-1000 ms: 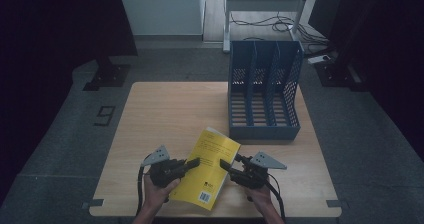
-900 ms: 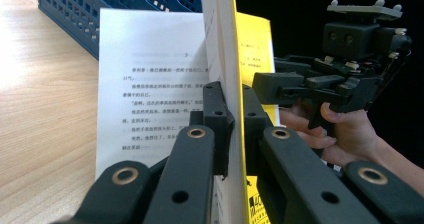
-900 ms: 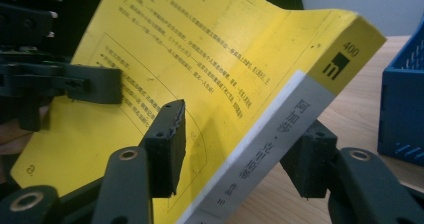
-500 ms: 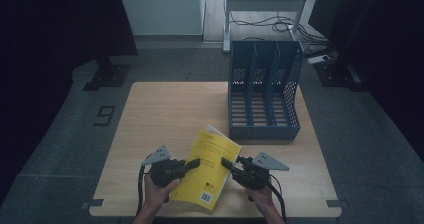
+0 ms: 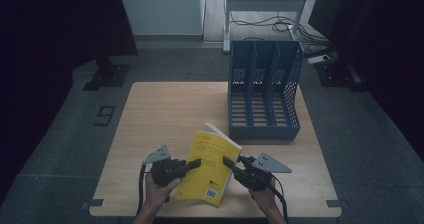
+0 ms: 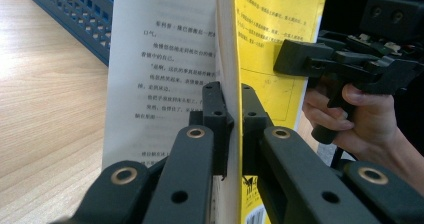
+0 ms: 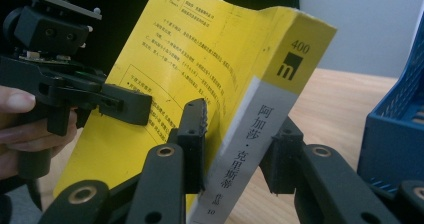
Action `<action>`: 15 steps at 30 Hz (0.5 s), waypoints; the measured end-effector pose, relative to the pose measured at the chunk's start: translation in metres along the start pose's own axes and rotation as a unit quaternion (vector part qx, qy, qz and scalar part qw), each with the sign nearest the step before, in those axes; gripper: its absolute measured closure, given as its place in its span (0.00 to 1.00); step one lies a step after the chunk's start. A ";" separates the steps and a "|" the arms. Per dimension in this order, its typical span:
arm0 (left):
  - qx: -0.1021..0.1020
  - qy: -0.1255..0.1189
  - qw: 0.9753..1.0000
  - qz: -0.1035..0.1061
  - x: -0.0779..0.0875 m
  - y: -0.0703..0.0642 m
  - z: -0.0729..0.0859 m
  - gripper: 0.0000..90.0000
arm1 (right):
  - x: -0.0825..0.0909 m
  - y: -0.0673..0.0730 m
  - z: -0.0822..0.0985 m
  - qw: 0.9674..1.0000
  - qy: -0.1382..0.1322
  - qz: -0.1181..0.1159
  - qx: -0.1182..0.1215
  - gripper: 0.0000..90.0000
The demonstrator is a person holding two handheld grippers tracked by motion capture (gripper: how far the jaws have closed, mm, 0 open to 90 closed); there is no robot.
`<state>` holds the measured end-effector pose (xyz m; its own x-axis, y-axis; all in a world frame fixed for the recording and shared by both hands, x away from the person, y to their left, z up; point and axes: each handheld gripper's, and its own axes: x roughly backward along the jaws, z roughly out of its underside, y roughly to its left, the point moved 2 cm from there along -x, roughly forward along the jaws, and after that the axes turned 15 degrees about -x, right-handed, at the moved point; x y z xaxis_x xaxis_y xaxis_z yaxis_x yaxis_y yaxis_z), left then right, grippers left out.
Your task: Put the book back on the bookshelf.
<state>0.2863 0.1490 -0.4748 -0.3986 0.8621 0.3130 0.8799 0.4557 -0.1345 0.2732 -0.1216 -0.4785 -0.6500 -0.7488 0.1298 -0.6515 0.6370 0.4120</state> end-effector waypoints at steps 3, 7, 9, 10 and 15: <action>-0.006 -0.001 1.000 0.004 0.000 -0.001 -0.001 0.96 | 0.003 0.005 -0.003 1.000 -0.006 0.003 0.023 0.75; -0.018 0.002 1.000 0.003 -0.001 -0.001 -0.001 0.95 | 0.006 0.008 -0.006 0.999 -0.010 0.008 0.053 0.75; -0.024 0.005 1.000 -0.001 -0.003 -0.001 0.000 0.93 | 0.006 0.007 -0.006 0.998 -0.009 0.010 0.055 0.76; -0.027 0.005 1.000 -0.003 -0.003 -0.001 0.000 0.92 | 0.006 0.006 -0.006 0.999 -0.009 0.008 0.052 0.76; -0.044 0.011 0.999 -0.011 -0.002 -0.001 -0.002 0.88 | 0.007 0.003 -0.006 0.999 -0.008 0.002 0.048 0.76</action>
<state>0.2863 0.1468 -0.4736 -0.4131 0.8464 0.3361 0.8908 0.4523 -0.0442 0.2692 -0.1258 -0.4708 -0.6579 -0.7441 0.1159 -0.6833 0.6545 0.3235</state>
